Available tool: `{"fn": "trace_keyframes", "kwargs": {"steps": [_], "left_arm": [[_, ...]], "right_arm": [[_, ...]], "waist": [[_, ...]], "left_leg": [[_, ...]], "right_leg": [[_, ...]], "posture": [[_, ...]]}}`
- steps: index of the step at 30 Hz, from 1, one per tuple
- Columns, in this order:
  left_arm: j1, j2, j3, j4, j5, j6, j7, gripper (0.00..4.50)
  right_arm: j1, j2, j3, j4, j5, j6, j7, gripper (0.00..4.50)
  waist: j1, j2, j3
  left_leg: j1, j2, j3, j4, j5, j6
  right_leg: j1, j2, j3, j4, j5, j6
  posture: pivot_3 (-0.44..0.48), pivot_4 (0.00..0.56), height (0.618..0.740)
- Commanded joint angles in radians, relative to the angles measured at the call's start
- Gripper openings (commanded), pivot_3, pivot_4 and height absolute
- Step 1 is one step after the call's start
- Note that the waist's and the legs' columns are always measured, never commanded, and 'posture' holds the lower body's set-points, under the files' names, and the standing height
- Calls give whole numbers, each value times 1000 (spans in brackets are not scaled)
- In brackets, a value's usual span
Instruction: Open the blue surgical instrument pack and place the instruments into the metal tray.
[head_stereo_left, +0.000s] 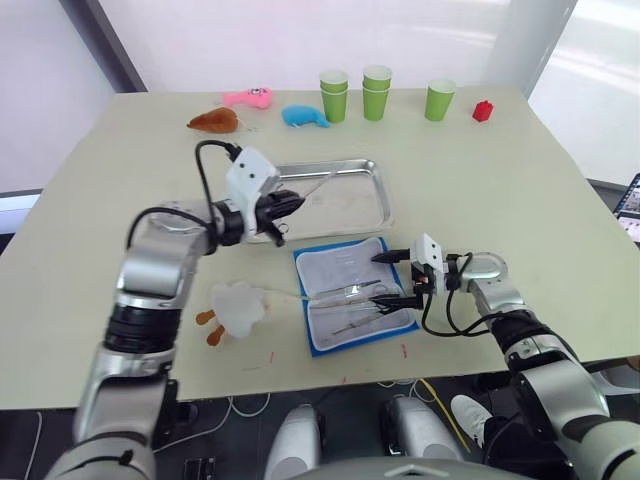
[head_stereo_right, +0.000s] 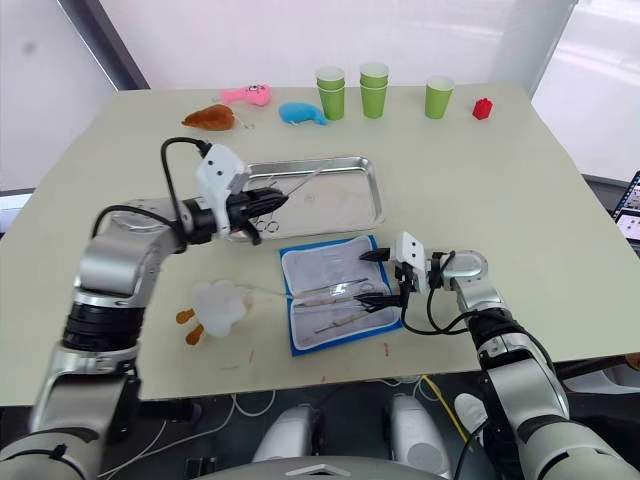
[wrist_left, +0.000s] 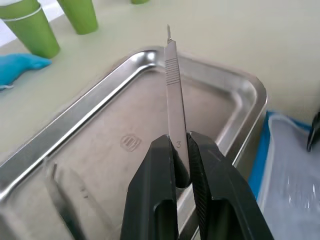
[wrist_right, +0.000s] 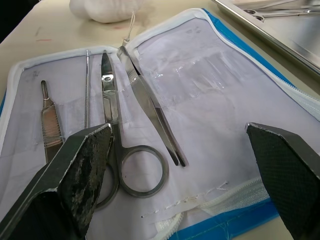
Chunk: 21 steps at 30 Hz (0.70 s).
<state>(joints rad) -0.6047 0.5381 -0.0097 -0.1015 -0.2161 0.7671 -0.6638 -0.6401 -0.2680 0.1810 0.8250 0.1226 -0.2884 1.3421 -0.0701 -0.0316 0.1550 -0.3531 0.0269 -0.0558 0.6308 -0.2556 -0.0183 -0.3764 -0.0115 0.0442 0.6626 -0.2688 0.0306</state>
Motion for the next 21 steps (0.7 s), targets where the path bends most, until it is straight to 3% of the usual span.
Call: {"fn": "trace_keyframes", "kwargs": {"steps": [1,6,10,21], "left_arm": [[-16,-73,28,-17,46,45,173,59],[-40,-221,49,97,126,13,421,59],[-75,-282,63,168,154,22,529,59],[-138,-331,111,344,160,8,654,59]], "right_arm": [[60,-5,64,93,-84,36,-13,4500],[60,2,65,94,-83,36,-18,4500],[62,3,65,93,-83,36,-18,4500],[60,-3,61,93,-83,35,-21,4500]], "waist": [[0,1,0],[1,0,0],[1,0,0],[0,0,0]], "left_leg": [[0,0,0,0,0,0],[0,-1,-2,0,0,0],[0,-1,-2,0,0,0],[0,-2,-3,0,0,-1]], "right_leg": [[0,0,0,0,0,0],[1,-3,-1,0,1,-1],[1,-4,-1,0,1,-2],[1,-3,-2,0,1,0]], "posture": [[0,150,740],[0,150,740],[0,150,740],[0,150,740]]}}
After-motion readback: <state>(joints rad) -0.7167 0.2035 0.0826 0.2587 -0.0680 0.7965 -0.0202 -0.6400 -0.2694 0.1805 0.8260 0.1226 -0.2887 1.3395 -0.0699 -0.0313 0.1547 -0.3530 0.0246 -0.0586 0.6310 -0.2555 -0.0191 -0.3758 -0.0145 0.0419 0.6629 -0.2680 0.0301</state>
